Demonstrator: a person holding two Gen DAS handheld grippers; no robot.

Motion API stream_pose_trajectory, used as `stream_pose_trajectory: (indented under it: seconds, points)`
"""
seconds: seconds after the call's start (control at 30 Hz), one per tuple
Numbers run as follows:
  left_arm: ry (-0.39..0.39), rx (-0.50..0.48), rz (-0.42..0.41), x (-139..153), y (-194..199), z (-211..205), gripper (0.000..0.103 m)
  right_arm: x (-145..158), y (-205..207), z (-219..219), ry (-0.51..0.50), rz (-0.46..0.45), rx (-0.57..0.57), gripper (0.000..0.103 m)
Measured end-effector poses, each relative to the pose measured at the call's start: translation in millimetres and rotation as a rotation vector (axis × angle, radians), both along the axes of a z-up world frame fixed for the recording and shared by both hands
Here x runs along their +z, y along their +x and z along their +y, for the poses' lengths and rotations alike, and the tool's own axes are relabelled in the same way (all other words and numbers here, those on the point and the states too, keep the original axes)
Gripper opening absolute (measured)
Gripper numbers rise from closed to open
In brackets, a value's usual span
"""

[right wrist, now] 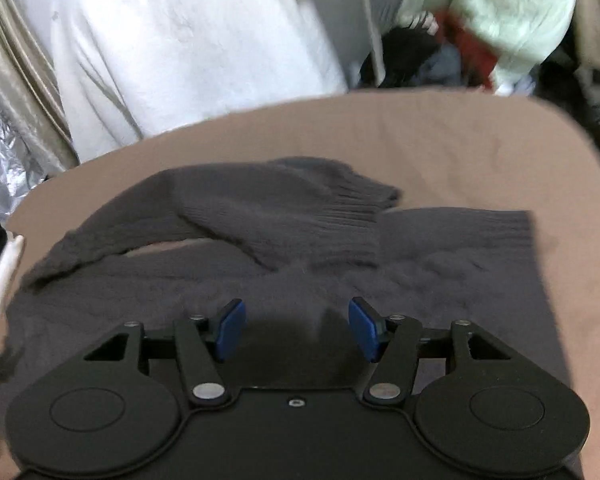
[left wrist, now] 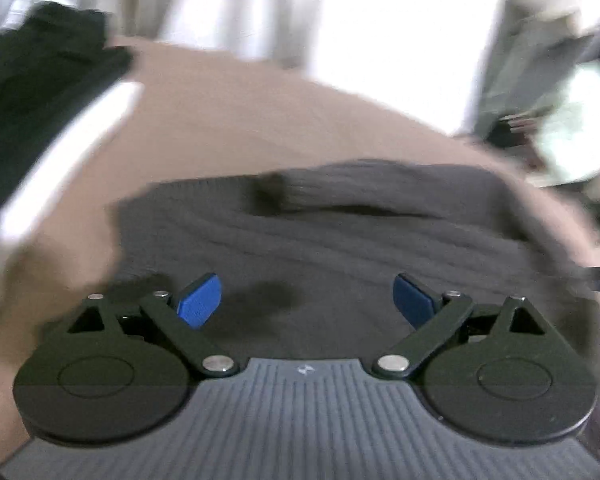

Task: Fold clothes
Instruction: 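Grasp the grey sleeve cuff with the right gripper and lift it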

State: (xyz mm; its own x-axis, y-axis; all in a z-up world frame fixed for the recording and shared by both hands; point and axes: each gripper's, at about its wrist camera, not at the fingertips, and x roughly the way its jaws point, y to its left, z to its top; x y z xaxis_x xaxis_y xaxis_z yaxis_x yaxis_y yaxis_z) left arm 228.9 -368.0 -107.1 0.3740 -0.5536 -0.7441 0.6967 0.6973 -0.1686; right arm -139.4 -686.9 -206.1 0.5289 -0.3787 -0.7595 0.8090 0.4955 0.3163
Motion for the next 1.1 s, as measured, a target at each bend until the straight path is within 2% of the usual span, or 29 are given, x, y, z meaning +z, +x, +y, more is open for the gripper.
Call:
stream_pose_trajectory:
  seconds: [0.07,0.1,0.17,0.23,0.27,0.3,0.33,0.37,0.43,0.47,0.53,0.57,0.63,0.7,0.8,0.9,1.0,1.1]
  points:
    - [0.110,0.105,-0.114,-4,-4,-14,0.094,-12,-6,-22,0.075,-0.072,-0.098,0.065]
    - [0.098,0.102,-0.125,-8,-8,-16,0.094,-23,-11,-32,0.118,-0.120,-0.145,0.065]
    - [0.073,0.090,-0.046,-16,-5,-19,0.094,-46,-20,-46,0.194,-0.192,-0.233,0.065]
    - [0.053,0.101,0.053,-19,4,-23,0.094,-64,-19,-49,0.223,-0.233,-0.288,0.065]
    - [0.037,0.116,0.073,-19,5,-24,0.094,-70,-20,-50,0.226,-0.263,-0.308,0.065]
    - [0.015,0.133,0.085,-16,7,-25,0.094,-71,-19,-50,0.217,-0.286,-0.314,0.054]
    - [0.004,0.145,0.090,-15,7,-25,0.094,-69,-15,-52,0.204,-0.292,-0.293,0.037]
    - [-0.010,0.158,0.098,-12,9,-26,0.094,-64,-7,-54,0.178,-0.267,-0.261,0.012]
    - [-0.055,0.186,0.124,-9,11,-22,0.094,-47,9,-56,0.103,-0.212,-0.206,0.011]
    - [-0.078,0.198,0.141,-11,8,-19,0.094,-32,14,-53,0.063,-0.213,-0.181,0.011]
    - [-0.112,0.194,0.168,-13,8,-13,0.094,1,18,-45,0.006,-0.254,-0.139,0.011]
    - [-0.102,0.174,0.158,-15,6,-11,0.094,17,16,-39,-0.009,-0.293,-0.126,0.011]
    - [-0.079,0.169,0.134,-16,5,-3,0.094,43,-5,-14,-0.026,-0.410,-0.127,0.011]
    - [-0.102,0.163,0.150,-19,9,5,0.094,69,-33,17,-0.044,-0.511,-0.136,0.011]
    - [-0.148,0.174,0.221,-21,21,14,0.094,79,-79,62,-0.078,-0.515,-0.173,0.011]
    - [-0.181,0.169,0.269,-23,27,17,0.094,51,-113,83,-0.061,-0.288,-0.197,0.011]
    - [-0.192,0.131,0.301,-25,29,14,0.094,2,-114,94,0.021,-0.036,-0.175,0.011]
    - [-0.152,0.118,0.310,-32,27,8,0.094,-17,-98,104,-0.008,0.059,-0.118,0.012]
